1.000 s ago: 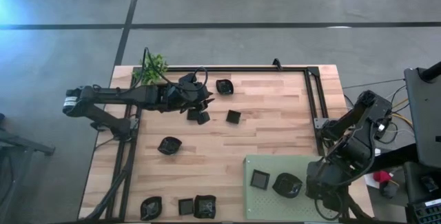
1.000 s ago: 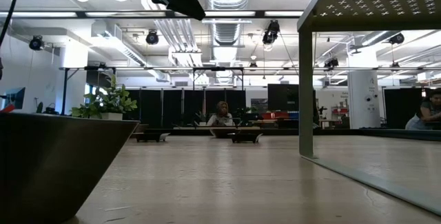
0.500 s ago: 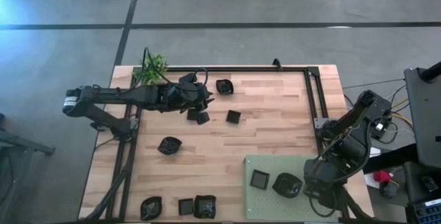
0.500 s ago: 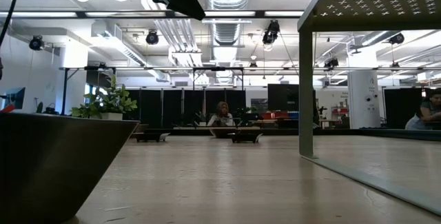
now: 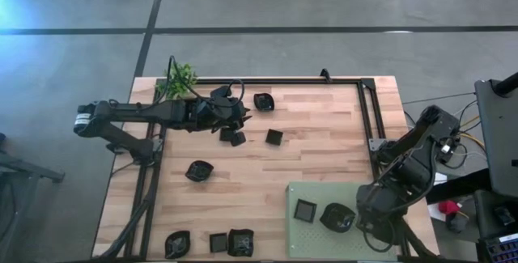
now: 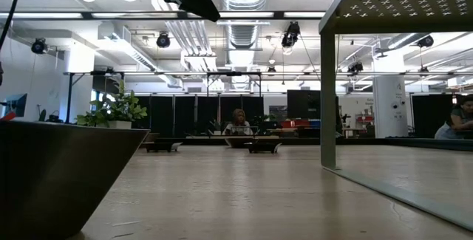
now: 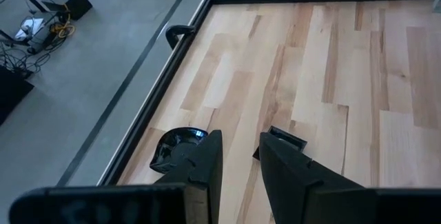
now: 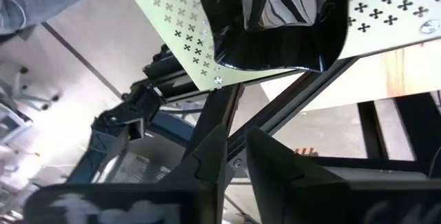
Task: Pick & Place Mini shaped plates
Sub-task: Stack the leaf-shaped plate on the leaf-shaped plate on the shelf
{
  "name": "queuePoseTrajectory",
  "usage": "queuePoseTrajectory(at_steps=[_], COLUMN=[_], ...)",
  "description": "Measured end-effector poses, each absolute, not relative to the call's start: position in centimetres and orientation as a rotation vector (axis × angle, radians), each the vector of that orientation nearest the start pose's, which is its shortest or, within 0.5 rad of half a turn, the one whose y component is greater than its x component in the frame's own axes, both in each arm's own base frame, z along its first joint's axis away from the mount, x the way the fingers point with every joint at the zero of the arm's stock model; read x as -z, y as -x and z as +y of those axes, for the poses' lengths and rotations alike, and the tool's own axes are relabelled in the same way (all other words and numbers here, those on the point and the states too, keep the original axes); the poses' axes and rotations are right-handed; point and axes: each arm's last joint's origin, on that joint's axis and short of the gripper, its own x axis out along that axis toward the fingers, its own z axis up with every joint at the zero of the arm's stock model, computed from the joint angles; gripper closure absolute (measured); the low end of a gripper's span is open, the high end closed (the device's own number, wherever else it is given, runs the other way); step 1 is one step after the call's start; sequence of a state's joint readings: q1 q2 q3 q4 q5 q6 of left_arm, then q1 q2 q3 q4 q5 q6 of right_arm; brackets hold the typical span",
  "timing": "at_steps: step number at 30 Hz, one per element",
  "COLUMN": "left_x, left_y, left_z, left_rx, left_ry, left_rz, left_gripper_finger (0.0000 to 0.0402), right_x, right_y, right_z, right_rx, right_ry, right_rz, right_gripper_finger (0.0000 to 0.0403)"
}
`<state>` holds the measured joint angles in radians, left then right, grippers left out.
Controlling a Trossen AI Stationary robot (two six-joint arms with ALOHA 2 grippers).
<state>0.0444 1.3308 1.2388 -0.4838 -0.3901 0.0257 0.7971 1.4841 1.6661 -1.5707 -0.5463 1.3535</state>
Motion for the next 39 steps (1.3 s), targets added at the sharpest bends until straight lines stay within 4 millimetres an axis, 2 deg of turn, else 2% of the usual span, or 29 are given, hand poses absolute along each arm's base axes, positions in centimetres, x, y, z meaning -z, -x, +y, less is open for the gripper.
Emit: queuePoseTrajectory(at_steps=[5,9,19,26,30,35,39], left_x=[-34.5,-34.1,-33.3,-33.2,-33.2,-32.9,-31.5], left_y=[-28.5,-28.2,-27.5,-27.5,-27.4,-27.6,-28.8], left_z=[2.4,2.4,2.3,2.8,3.8,6.0,8.4], left_rx=[-0.415,-0.422,-0.464,-0.589,-0.685,-0.758,-0.788], left_ry=[-0.125,-0.101,0.020,0.274,0.382,0.462,0.689], left_rz=[0.588,0.624,0.707,0.642,0.595,0.564,0.536], left_gripper_finger=[0.0309,0.0309,0.0309,0.0309,0.0309,0.0309,0.0309], right_x=[-38.2,-38.8,-40.8,-42.3,-42.8,-43.3,-43.7], right_y=[-15.8,-15.6,-14.8,-14.9,-14.9,-14.7,-14.3], right_z=[18.1,16.9,13.3,10.0,8.2,5.9,4.5], right_rx=[0.115,0.193,0.385,0.575,0.636,0.701,0.744], right_ry=[-0.767,-0.767,-0.648,-0.579,-0.559,-0.532,-0.527], right_rz=[1.840,1.687,1.090,0.687,0.632,0.594,0.576], right_gripper_finger=[0.0387,0.0394,0.0394,0.0394,0.0394,0.0394,0.0394])
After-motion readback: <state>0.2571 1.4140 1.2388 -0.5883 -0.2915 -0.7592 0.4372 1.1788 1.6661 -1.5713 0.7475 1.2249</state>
